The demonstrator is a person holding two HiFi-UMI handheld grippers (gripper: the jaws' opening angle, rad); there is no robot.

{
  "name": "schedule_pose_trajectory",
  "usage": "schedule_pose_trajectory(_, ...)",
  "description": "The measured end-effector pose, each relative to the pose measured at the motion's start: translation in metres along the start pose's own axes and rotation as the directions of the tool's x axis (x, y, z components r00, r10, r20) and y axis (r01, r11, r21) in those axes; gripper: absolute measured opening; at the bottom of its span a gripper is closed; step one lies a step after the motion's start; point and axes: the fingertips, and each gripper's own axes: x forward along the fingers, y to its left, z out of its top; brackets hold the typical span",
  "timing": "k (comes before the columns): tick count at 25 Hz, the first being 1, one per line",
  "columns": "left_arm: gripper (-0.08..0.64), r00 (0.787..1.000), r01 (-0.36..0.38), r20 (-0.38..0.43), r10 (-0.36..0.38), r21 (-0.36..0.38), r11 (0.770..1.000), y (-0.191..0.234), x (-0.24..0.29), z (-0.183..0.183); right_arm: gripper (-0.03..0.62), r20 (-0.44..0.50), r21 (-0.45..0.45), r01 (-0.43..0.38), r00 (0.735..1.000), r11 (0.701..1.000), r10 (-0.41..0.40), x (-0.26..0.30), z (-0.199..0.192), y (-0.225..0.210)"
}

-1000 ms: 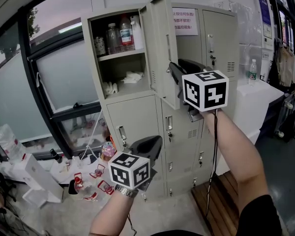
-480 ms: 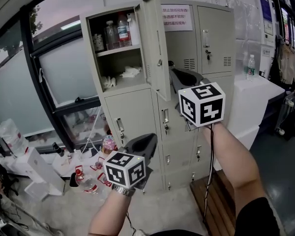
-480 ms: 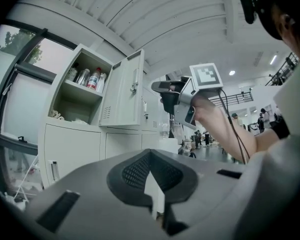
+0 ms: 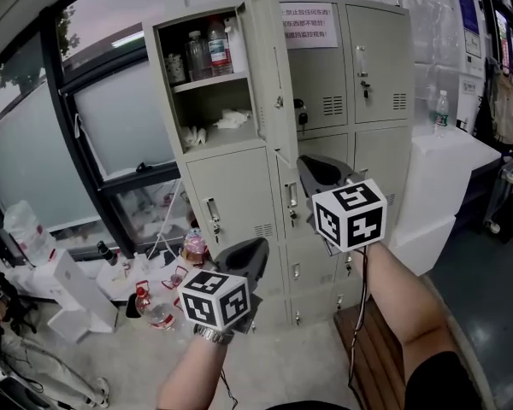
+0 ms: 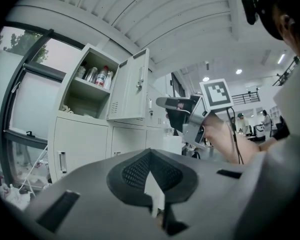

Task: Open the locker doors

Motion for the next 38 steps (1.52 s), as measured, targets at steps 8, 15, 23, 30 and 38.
schedule_pose_trajectory(8, -0.002, 1.000, -0.009, -0.021, 0.009, -0.019, 1.000, 0.024, -0.022, -0.012, 0.000, -0.037, 0.013, -0.001, 0.999, 1.000, 0.002, -0.002, -0.031, 0.035)
schedule_pose_trajectory(15, -0.002, 1.000, -0.004, -0.029, 0.003, -0.020, 1.000, 0.042, -0.055, -0.022, 0.000, -0.067, 0.046, -0.002, 0.998, 0.999, 0.005, -0.009, -0.050, 0.081)
schedule_pose_trajectory(23, -0.002, 0.999, 0.016, -0.029, -0.017, -0.010, 1.000, 0.057, -0.102, -0.025, 0.000, -0.091, 0.063, 0.018, 0.996, 0.998, -0.012, -0.025, -0.057, 0.137)
schedule_pose_trajectory(30, -0.002, 0.998, 0.046, -0.031, -0.046, -0.005, 0.999, 0.069, -0.136, -0.030, 0.000, -0.130, 0.083, 0.053, 0.991, 0.995, -0.042, -0.035, -0.069, 0.176)
schedule_pose_trajectory(38, -0.002, 0.995, 0.089, -0.049, -0.089, -0.008, 0.996, 0.082, -0.161, -0.039, 0.000, -0.163, 0.095, 0.076, 0.985, 0.993, -0.060, -0.035, -0.079, 0.209)
